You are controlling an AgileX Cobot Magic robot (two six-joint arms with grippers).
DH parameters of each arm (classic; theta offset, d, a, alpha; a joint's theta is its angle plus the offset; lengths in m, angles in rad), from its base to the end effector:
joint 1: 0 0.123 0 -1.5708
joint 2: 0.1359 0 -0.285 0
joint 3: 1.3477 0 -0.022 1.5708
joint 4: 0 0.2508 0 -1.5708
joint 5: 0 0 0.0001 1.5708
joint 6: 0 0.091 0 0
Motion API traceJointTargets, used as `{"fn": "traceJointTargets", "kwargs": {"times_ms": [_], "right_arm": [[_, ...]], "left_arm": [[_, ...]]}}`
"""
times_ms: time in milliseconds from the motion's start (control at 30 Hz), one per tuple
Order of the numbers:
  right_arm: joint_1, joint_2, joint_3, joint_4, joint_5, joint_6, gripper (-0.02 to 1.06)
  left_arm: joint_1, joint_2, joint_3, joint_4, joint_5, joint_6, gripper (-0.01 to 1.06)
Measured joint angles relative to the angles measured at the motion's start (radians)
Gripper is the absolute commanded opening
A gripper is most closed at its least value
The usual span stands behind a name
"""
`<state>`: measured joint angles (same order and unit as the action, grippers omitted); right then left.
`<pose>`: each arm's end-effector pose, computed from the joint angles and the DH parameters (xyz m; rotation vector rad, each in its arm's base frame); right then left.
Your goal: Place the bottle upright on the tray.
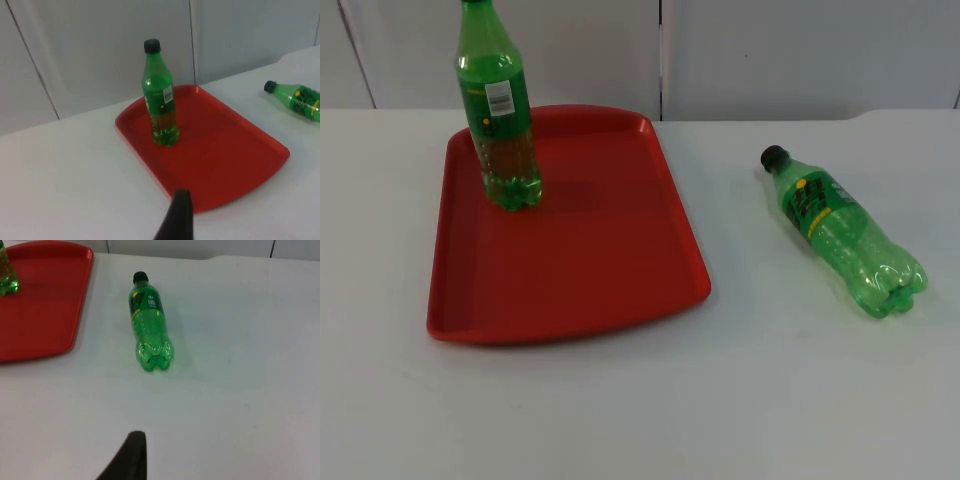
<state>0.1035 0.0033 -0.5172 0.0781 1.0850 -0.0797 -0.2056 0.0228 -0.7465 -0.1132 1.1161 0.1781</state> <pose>-0.0081 0.0055 0.2803 -0.1933 2.0448 0.1083 -0.0393 -0.0012 0.3379 0.3803 1.8355 -0.1485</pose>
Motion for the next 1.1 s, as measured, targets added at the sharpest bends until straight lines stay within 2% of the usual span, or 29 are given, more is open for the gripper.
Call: {"fn": "traceJointTargets", "kwargs": {"times_ms": [267,400,567,700,1100], "right_arm": [[0.000,0.000,0.000,0.000,0.000,0.000,1.04],[0.000,0.000,0.000,0.000,0.000,0.000,1.04],[0.000,0.000,0.000,0.000,0.000,0.000,1.04],[0.000,0.000,0.000,0.000,0.000,0.000,1.04],[0.000,0.000,0.000,0.000,0.000,0.000,1.04]], "left_arm": [[0.000,-0.018,0.000,0.002,0.006,-0.002,0.73],[0.000,-0.020,0.041,0.002,0.007,-0.013,0.73],[0.000,-0.020,0.181,0.004,-0.011,-0.017,0.73],[0.000,-0.020,0.235,0.011,-0.024,-0.036,0.73],[0.000,-0.020,0.246,0.060,-0.033,-0.084,0.73]]}}
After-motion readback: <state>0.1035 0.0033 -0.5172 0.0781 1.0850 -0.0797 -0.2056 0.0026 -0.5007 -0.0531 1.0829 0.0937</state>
